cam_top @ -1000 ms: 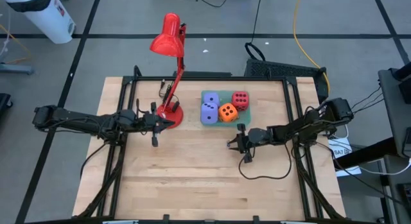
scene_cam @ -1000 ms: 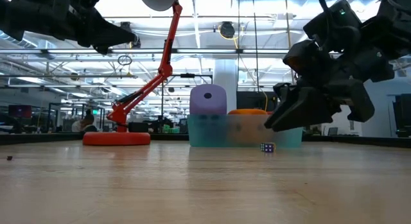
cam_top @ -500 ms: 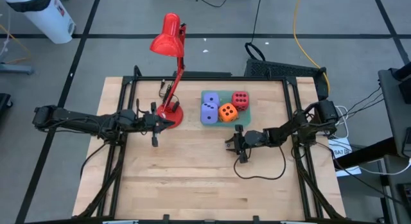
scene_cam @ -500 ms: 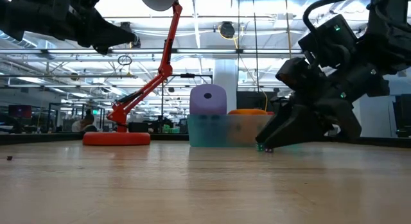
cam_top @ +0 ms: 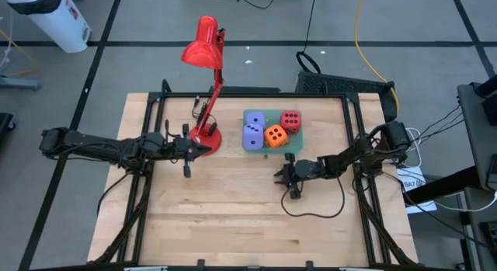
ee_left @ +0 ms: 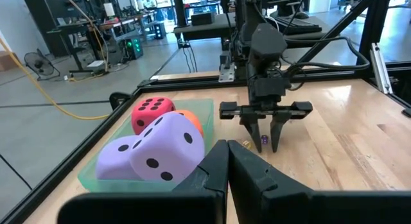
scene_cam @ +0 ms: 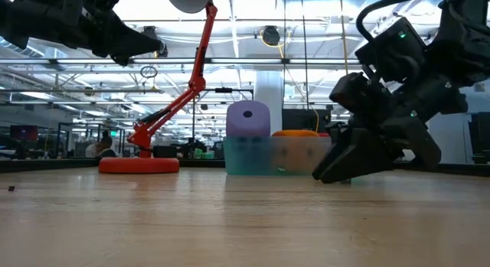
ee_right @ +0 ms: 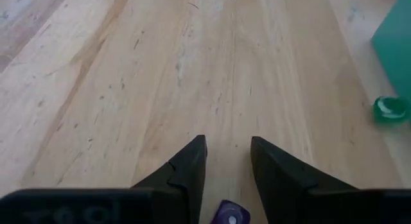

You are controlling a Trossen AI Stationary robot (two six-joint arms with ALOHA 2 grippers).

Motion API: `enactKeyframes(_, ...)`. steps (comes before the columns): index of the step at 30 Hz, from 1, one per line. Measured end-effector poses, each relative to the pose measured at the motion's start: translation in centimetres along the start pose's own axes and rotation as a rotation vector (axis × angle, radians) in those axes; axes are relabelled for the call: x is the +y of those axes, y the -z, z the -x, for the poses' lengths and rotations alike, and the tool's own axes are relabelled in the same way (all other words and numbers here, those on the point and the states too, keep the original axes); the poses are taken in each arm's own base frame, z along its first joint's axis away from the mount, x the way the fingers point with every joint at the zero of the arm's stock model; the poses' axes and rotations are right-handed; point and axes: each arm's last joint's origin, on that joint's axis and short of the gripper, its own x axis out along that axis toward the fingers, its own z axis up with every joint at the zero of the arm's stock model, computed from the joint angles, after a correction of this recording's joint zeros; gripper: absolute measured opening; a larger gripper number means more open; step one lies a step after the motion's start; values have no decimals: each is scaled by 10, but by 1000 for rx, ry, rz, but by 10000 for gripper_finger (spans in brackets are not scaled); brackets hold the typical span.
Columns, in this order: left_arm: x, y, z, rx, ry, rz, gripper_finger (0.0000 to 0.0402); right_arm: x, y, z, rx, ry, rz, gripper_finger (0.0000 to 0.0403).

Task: Pick & Place Dice
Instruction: Put the purple die into the green bin

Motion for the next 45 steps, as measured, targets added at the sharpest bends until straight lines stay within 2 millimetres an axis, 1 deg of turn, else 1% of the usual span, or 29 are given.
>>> enactKeyframes(3,0,0,0,0,0,0,17,0,-3,2,-22,-10,6,118)
enactKeyframes(6,0,0,0,0,0,0,17,1,-11,8,-67,-15,32,123)
enactKeyframes(11,0,0,0,4,11,-1,17,3,-32,29,-161,92,53,144)
enactKeyframes(16,-1,0,0,4,18,-1,17,14,-39,44,-179,91,31,171)
enactKeyframes(19,-1,0,0,4,18,0,17,20,-32,44,-110,78,18,179)
enactKeyframes(26,-1,1,0,4,19,6,17,25,-8,33,-45,252,-95,184)
enactKeyframes(33,-1,1,0,7,20,6,17,26,-5,31,-59,262,-161,222)
enactKeyframes(37,-1,1,0,11,26,5,17,27,-5,31,-55,249,-160,240)
enactKeyframes(41,-1,1,0,11,27,8,17,28,-5,30,-45,191,-164,244)
enactKeyframes(45,-1,1,0,11,27,11,17,28,-2,30,-16,188,-177,237)
